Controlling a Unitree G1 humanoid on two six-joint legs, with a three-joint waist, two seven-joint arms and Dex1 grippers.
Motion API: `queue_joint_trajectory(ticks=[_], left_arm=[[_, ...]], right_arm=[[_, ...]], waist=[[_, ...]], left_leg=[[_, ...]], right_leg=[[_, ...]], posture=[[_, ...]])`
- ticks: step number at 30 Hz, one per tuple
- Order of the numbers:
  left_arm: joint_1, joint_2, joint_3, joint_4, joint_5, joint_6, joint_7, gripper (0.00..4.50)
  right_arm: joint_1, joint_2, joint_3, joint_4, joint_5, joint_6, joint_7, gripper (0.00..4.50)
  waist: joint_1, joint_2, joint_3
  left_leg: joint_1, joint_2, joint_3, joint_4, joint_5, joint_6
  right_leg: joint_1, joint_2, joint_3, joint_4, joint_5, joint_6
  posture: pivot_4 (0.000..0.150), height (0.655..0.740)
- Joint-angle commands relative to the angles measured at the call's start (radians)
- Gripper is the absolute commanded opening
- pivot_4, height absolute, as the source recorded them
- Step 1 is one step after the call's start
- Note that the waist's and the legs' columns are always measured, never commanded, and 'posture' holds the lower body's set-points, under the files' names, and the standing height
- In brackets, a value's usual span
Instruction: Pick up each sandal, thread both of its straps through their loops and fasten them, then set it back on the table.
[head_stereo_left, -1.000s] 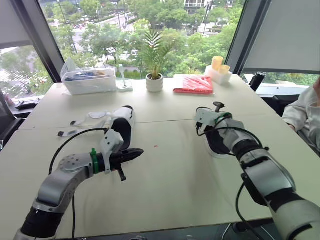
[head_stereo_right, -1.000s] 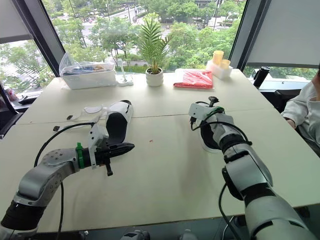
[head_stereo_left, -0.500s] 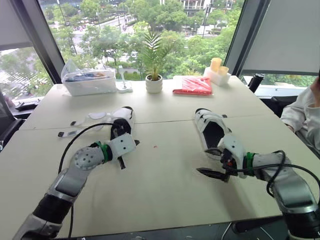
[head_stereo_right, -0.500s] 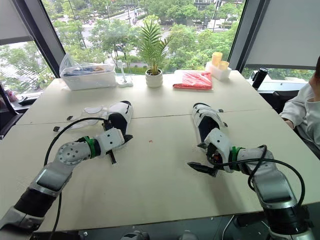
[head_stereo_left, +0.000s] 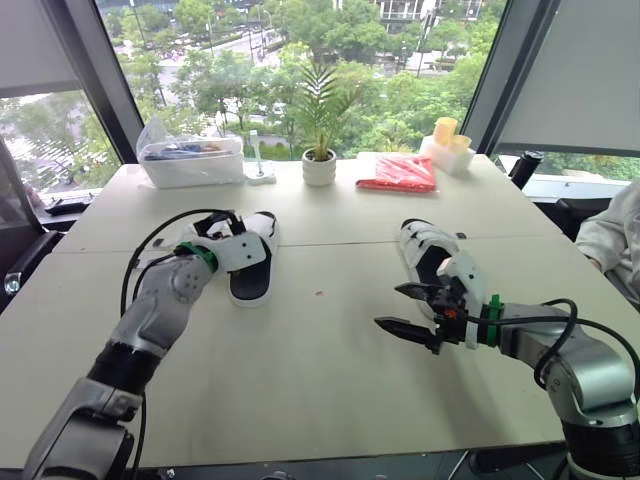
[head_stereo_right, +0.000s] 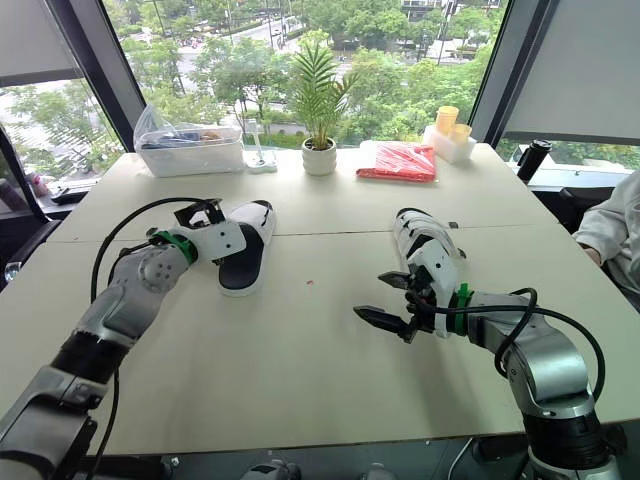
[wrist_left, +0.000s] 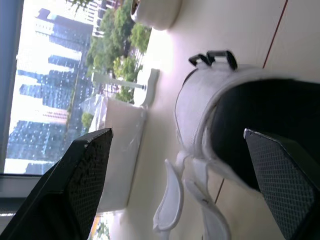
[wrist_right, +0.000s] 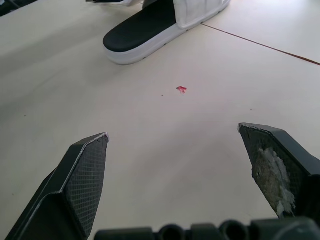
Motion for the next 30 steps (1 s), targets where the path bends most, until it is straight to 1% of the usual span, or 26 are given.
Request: queue_joint_trajectory(ticks=[1, 3, 7, 10, 13, 16, 19, 20, 21, 23, 26, 30], left_arm=[[-0.097, -0.045, -0.044, 0.197, 0.048, -0.038, 0.085, 4.48], [-0.142, -0.066, -0.06, 0.304, 0.059, -0.068, 0.126, 4.48], [-0.258, -0.128, -0.099, 0.592, 0.077, -0.143, 0.245, 4.48], [-0.323, -0.165, -0.117, 0.743, 0.081, -0.187, 0.313, 4.48], [-0.37, -0.199, -0.129, 0.856, 0.084, -0.214, 0.365, 4.48], [-0.397, -0.229, -0.138, 0.932, 0.087, -0.227, 0.405, 3.7], [-0.414, -0.252, -0.141, 0.978, 0.085, -0.232, 0.436, 2.1], [-0.417, -0.257, -0.142, 0.989, 0.084, -0.232, 0.444, 1.65], [-0.419, -0.262, -0.141, 0.999, 0.083, -0.232, 0.45, 1.03], [-0.422, -0.267, -0.142, 1.013, 0.083, -0.233, 0.459, 0.02], [-0.426, -0.268, -0.141, 1.016, 0.08, -0.25, 0.469, 0.02], [-0.43, -0.271, -0.119, 0.992, 0.049, -0.336, 0.467, 0.02]], right_arm=[[-0.017, -0.015, 0.005, -0.019, 0.015, -0.037, -0.028, 4.5], [-0.017, -0.019, 0.011, -0.015, 0.019, -0.044, -0.04, 4.5], [-0.018, -0.02, 0.017, -0.013, 0.017, -0.055, -0.07, 4.5], [-0.013, -0.024, 0.021, -0.012, 0.02, -0.06, -0.084, 4.5], [-0.008, -0.028, 0.023, -0.012, 0.02, -0.065, -0.096, 4.5], [-0.007, -0.028, 0.027, -0.01, 0.02, -0.07, -0.104, 4.5], [-0.008, -0.03, 0.032, -0.009, 0.021, -0.074, -0.112, 4.5], [-0.009, -0.031, 0.033, -0.008, 0.021, -0.076, -0.114, 4.5], [-0.011, -0.031, 0.033, -0.007, 0.021, -0.077, -0.118, 4.5], [-0.013, -0.032, 0.035, -0.006, 0.02, -0.079, -0.126, 4.5], [-0.009, -0.035, 0.031, -0.01, 0.025, -0.078, -0.134, 4.5], [-0.004, -0.04, 0.026, -0.023, 0.039, -0.072, -0.144, 4.5]], waist=[[-0.001, 0.0, 0.0], [-0.003, -0.001, 0.0], [-0.003, -0.001, 0.0], [-0.004, -0.001, 0.0], [-0.003, -0.001, 0.0], [-0.004, -0.001, 0.0], [-0.004, -0.001, 0.0], [-0.004, -0.001, 0.0], [-0.003, -0.001, 0.0], [-0.002, -0.001, -0.001], [-0.003, -0.001, -0.001], [0.0, -0.001, -0.001]], left_leg=[[0.0, 0.0, 0.0, 0.0, 0.0, 0.0], [-0.001, 0.0, 0.0, 0.001, 0.0, 0.0], [-0.001, 0.0, 0.0, 0.001, 0.0, 0.0], [-0.001, 0.0, 0.001, 0.002, 0.0, 0.0], [-0.001, 0.0, 0.001, 0.004, 0.0, 0.001], [-0.001, -0.001, 0.001, 0.006, -0.001, 0.001], [-0.002, -0.001, 0.001, 0.009, -0.001, 0.002], [-0.002, -0.001, 0.001, 0.01, -0.001, 0.002], [-0.002, -0.001, 0.001, 0.011, -0.001, 0.002], [-0.002, -0.001, 0.001, 0.013, -0.001, 0.002], [-0.001, -0.002, 0.001, 0.014, -0.001, 0.002], [-0.001, -0.002, 0.001, 0.014, -0.001, 0.002]], right_leg=[[0.0, 0.0, 0.0, 0.0, 0.0, 0.0], [0.0, 0.0, 0.0, 0.0, 0.0, 0.001], [-0.001, 0.0, 0.0, 0.001, 0.0, 0.001], [-0.001, 0.0, 0.0, 0.002, 0.0, 0.001], [-0.001, 0.0, 0.0, 0.003, 0.0, 0.001], [-0.001, 0.0, 0.0, 0.004, 0.0, 0.002], [-0.001, 0.0, 0.0, 0.007, 0.0, 0.002], [-0.001, 0.0, 0.0, 0.007, 0.0, 0.002], [-0.001, 0.0, 0.0, 0.009, 0.0, 0.002], [0.0, 0.0, 0.0, 0.01, 0.0, 0.003], [0.001, -0.001, 0.0, 0.01, 0.0, 0.003], [0.0, -0.001, 0.0, 0.011, 0.0, 0.003]], posture=[[0.15, 0.74], [0.15, 0.74], [0.15, 0.74], [0.15, 0.74], [0.15, 0.74], [0.15, 0.74], [0.15, 0.74], [0.15, 0.74], [0.15, 0.74], [0.15, 0.74], [0.15, 0.74], [0.15, 0.74]])
